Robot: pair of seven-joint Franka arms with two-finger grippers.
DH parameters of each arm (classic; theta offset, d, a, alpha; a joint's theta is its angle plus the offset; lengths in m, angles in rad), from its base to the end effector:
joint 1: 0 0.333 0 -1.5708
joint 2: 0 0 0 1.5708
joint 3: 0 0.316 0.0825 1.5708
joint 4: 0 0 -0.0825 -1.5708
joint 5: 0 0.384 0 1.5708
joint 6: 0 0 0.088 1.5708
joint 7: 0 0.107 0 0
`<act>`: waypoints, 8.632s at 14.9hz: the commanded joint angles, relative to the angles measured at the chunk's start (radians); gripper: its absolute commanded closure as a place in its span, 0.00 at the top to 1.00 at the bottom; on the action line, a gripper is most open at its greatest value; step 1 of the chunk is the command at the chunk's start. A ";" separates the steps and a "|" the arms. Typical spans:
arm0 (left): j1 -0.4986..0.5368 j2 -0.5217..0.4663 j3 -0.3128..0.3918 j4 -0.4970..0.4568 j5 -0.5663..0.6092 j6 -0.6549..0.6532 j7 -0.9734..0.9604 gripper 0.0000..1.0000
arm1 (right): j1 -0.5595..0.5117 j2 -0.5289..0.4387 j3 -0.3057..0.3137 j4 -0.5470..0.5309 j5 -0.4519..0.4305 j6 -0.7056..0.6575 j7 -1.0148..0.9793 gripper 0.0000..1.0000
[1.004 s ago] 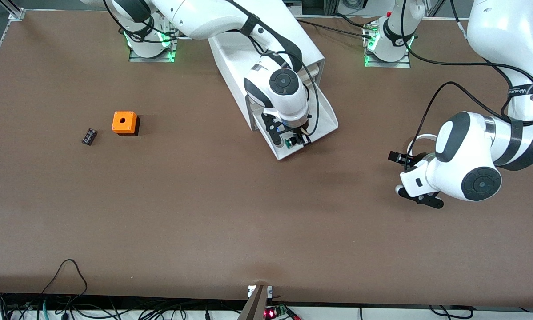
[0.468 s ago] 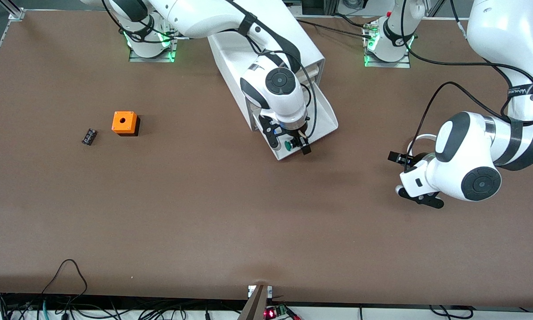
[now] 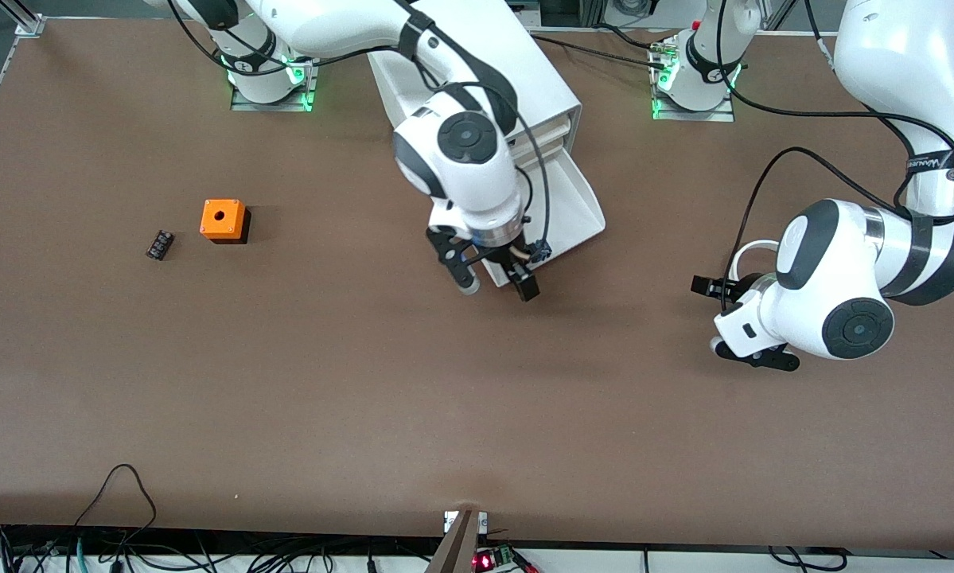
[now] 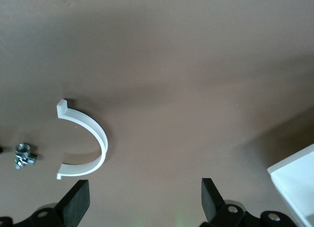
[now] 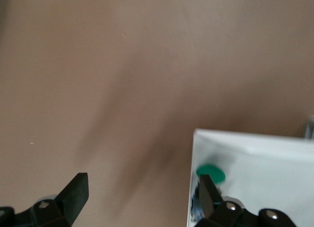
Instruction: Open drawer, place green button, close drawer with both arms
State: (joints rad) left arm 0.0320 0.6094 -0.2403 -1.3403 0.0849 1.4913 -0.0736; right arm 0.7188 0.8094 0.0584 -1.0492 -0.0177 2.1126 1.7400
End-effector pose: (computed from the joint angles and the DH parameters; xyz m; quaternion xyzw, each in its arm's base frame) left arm 0.6601 -0.0982 0.3526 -0.9731 0.0662 0.2208 0.0018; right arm 0.5746 0.5412 0.3806 -0.8753 0.4664 -0.0279 0.1247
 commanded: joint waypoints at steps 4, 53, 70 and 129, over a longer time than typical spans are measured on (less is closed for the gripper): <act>-0.014 0.013 -0.005 -0.029 -0.083 0.119 -0.182 1.00 | -0.172 -0.056 0.018 -0.008 0.074 -0.055 -0.345 1.00; -0.103 -0.089 -0.435 -0.731 -0.122 0.908 -0.968 0.99 | -0.634 -0.725 -0.063 -0.385 0.009 -0.554 -1.516 1.00; -0.142 -0.077 -0.472 -0.731 -0.139 0.908 -0.988 0.99 | -0.628 -0.699 -0.061 -0.351 0.010 -0.556 -1.516 1.00; -0.090 -0.603 0.246 -0.333 -0.076 0.182 0.152 1.00 | -0.625 -0.699 -0.060 -0.350 0.002 -0.554 -1.515 1.00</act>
State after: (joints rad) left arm -0.0606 -0.0166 0.0036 -1.7122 0.0020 1.6846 0.0485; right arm 0.0951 0.0995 -0.0036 -1.4251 -0.0259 1.5697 0.2368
